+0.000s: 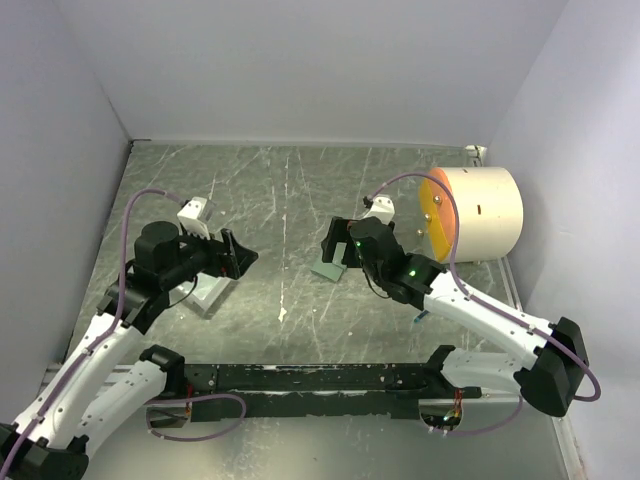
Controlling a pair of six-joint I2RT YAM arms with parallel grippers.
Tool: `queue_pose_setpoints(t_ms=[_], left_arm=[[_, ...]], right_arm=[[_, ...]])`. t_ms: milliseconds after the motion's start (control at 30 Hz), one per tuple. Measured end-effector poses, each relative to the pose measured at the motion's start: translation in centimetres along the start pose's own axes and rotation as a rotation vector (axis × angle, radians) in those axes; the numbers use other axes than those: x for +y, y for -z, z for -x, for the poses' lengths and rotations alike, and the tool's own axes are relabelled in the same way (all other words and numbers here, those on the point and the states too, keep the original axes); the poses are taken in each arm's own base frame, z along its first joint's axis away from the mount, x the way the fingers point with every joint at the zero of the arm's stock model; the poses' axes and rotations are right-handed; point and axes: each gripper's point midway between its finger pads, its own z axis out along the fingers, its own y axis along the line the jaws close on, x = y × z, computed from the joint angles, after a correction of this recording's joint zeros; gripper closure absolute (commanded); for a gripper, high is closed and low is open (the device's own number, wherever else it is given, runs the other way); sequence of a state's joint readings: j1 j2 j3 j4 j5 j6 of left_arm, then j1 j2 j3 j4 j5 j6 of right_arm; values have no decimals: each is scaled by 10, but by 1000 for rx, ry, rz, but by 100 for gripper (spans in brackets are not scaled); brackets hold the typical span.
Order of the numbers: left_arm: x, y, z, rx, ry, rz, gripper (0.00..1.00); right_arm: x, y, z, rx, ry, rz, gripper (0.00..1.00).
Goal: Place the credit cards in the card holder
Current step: Open the card holder at the center of the board.
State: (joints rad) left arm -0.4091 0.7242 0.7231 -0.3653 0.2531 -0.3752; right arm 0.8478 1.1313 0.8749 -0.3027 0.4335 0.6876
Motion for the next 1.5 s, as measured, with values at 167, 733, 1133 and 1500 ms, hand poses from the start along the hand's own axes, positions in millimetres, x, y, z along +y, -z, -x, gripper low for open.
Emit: queue_pose_setpoints(t_ms=[167, 733, 1133, 1500], left_arm=[[0, 4, 5, -28, 4, 8, 3], [-3, 10, 10, -59, 5, 4, 3], [-5, 16, 14, -82, -1, -4, 3], [-10, 24, 19, -118, -11, -20, 3]], right_arm=[[0, -3, -2, 5, 3, -4, 0], [-2, -70, -30, 140, 134, -204, 37], [-40, -100, -89, 302, 228, -402, 62], [-47, -114, -100, 321, 238, -447, 63]])
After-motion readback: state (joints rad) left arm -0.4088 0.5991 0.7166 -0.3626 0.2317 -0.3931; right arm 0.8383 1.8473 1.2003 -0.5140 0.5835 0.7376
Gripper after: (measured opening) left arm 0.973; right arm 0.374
